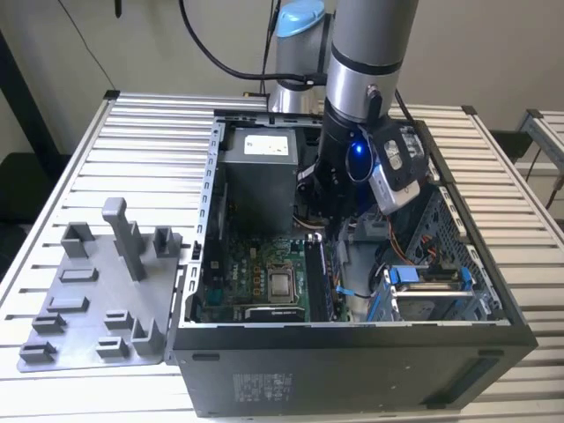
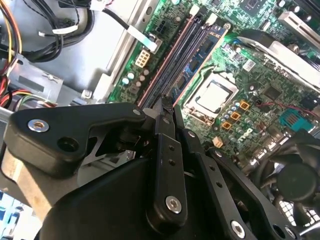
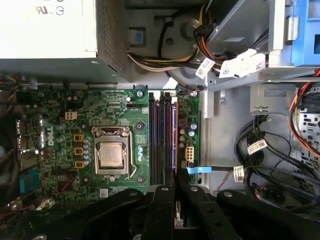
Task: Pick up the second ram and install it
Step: 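Insert the second ram into the second slot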
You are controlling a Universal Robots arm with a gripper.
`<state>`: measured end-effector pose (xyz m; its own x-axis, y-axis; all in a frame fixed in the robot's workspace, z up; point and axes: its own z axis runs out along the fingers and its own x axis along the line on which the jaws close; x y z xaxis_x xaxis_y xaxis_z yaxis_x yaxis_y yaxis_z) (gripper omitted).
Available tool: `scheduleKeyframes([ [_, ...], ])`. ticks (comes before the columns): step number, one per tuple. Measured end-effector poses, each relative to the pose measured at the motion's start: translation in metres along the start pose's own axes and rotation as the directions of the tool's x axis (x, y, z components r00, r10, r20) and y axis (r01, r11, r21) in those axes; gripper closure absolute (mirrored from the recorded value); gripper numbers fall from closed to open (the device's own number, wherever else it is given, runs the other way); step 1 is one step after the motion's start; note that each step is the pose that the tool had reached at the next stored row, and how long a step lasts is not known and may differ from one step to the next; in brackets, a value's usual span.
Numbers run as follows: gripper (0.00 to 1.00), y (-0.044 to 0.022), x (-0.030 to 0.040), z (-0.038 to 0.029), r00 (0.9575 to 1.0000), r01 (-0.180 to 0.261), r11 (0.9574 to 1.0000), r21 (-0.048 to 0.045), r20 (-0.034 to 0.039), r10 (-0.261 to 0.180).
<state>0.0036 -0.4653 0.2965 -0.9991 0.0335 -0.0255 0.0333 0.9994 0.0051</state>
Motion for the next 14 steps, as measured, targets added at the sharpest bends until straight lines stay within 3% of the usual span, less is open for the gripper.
scheduleKeyframes([
  [14,0.86,-0.0003,0.0081,0.0130,1.0000,0.000,1.0000,0.0001,-0.0003,0.000],
])
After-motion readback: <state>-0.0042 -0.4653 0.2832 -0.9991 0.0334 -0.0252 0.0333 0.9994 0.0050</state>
